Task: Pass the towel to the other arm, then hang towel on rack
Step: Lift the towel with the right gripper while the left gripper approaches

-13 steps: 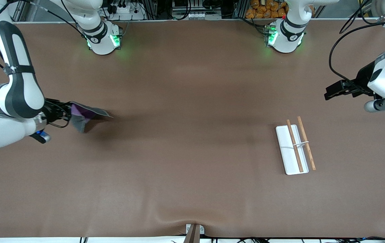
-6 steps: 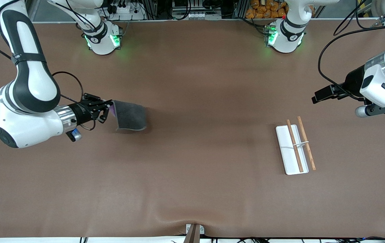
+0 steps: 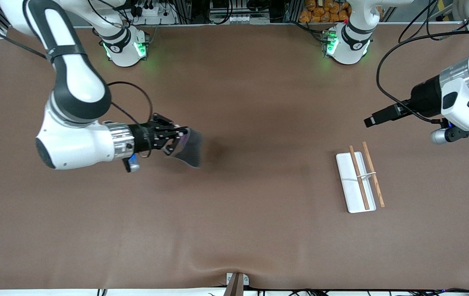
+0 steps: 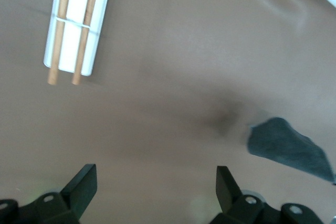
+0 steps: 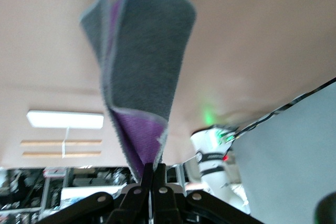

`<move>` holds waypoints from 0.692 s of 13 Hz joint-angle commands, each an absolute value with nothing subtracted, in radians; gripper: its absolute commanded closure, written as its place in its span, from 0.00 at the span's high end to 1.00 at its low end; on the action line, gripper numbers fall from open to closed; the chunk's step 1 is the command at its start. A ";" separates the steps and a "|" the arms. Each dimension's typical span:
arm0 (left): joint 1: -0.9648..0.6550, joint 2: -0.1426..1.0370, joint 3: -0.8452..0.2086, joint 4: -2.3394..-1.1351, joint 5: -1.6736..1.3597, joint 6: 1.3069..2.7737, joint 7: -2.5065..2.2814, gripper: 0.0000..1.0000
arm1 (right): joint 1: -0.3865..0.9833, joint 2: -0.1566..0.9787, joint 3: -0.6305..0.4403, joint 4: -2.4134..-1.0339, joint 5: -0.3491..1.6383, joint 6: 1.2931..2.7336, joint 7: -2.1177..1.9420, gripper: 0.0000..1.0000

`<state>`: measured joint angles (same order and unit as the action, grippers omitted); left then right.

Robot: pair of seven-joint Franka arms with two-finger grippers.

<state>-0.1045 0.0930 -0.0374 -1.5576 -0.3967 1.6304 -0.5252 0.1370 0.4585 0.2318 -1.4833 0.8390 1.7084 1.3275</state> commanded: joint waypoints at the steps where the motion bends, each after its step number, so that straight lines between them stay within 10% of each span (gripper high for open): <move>1: -0.113 0.120 -0.055 -1.548 -0.434 1.658 -0.578 1.00 | 0.167 0.476 0.225 -1.436 0.951 1.749 1.356 0.00; 9: -0.193 0.202 -0.100 -1.555 -0.471 1.770 -0.759 1.00 | 0.290 0.477 0.225 -1.382 1.132 1.969 1.457 0.00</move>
<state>-0.1673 0.1619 -0.0984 -1.5603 -0.4367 1.7286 -0.7129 0.2639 0.4591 0.2317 -1.4104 1.0877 1.9452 1.4396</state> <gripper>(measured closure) 0.000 0.987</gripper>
